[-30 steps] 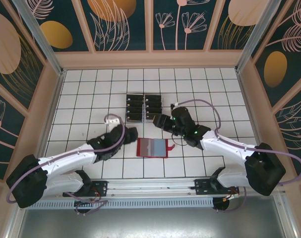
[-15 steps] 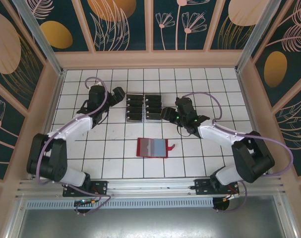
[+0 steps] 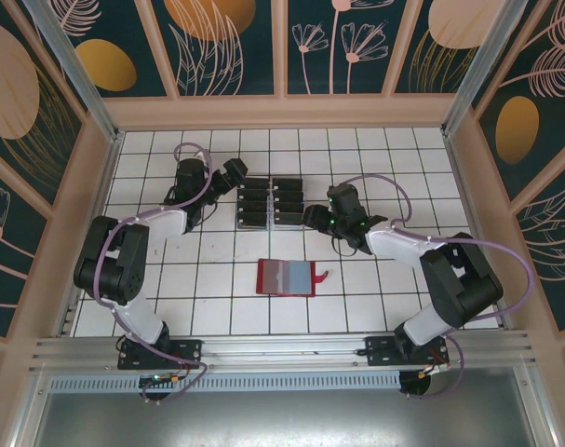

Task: Put the credit cards into the card holder
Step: Move the storage box to the center of the table.

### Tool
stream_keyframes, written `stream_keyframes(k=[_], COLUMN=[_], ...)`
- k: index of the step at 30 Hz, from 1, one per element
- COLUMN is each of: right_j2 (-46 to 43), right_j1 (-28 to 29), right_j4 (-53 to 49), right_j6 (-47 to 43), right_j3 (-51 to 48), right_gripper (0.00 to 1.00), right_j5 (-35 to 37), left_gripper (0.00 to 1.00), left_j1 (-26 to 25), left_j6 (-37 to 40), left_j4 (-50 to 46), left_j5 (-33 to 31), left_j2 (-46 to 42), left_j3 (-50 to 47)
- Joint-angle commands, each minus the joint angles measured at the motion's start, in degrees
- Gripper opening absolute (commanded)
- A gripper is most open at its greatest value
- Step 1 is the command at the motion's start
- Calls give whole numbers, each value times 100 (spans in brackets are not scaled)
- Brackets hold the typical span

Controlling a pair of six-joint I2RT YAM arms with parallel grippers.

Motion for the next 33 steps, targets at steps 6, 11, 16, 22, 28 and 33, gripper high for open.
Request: stream_keyframes(k=[6, 11, 16, 22, 28, 33], right_j2=[-13, -155, -435, -916, -1428, -1680], right_j1=[-24, -31, -31, -241, -371, -402], right_j4=[259, 250, 130, -52, -275, -591], right_j6=[-41, 8, 16, 3, -60, -404], right_j3=[-49, -168, -333, -578, -812, -691], right_gripper=[55, 55, 55, 55, 55, 54], right_j5=[-21, 18, 79, 152, 189, 102], left_gripper=[99, 99, 99, 99, 98, 99], left_j1=[-16, -201, -532, -964, -1433, -1530], left_j6=[-505, -562, -741, -1000, -1229, -1217], left_j4=[1025, 1210, 1547, 1896, 2048, 1894], left_j5=[202, 177, -14, -268, -442, -472], left_j2=[324, 406, 414, 511, 991, 1060], left_j3=[-279, -334, -543, -581, -77, 185])
